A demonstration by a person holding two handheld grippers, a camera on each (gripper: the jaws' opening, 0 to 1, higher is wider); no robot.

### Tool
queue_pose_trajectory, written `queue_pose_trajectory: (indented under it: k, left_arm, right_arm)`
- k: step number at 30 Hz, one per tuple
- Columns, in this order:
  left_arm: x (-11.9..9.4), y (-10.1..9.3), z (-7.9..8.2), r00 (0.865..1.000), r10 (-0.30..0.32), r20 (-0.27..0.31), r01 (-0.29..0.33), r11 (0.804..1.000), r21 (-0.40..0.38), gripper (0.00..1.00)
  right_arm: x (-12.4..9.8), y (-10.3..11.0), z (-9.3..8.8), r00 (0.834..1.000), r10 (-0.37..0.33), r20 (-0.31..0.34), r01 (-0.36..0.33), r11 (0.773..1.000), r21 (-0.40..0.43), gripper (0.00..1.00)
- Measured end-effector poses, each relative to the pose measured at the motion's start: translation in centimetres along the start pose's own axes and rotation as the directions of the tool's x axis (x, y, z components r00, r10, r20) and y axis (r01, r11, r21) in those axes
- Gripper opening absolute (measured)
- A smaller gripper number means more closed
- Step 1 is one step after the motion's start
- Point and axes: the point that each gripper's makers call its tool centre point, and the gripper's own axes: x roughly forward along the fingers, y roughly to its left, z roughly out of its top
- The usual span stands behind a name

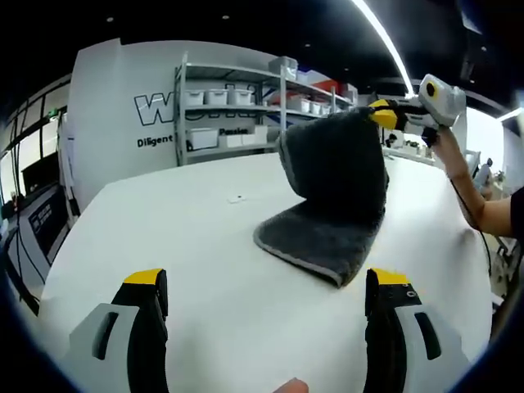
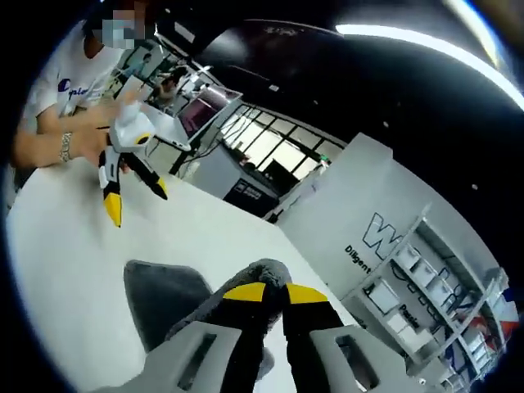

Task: Open the folded towel by lifting each exposed corner and separating the folded layers until the towel lies flat within the target outline without major curled edges

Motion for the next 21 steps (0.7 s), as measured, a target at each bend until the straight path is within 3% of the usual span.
queue_pose_trajectory:
  k: [8,17,21]
  left_arm:
    - [0.1,0.1,-0.2,1.000,-0.001,-0.006,0.001,1.000,-0.004,0.99]
    - [0.2,0.0,-0.4,1.000,-0.001,-0.017,0.001,1.000,-0.001,0.99]
    - [0.3,0.0,-0.5,1.000,-0.001,-0.021,0.000,1.000,-0.002,0.99]
  right_arm:
    - [-3.0,-4.6,-1.9,0.992,-0.120,-0.039,0.120,0.993,0.005,0.03]
    - [-5.6,-8.2,-6.0,0.969,-0.219,-0.112,0.225,0.974,0.039,0.03]
    - [-7.2,-9.4,-8.7,0.948,-0.274,-0.162,0.285,0.957,0.052,0.03]
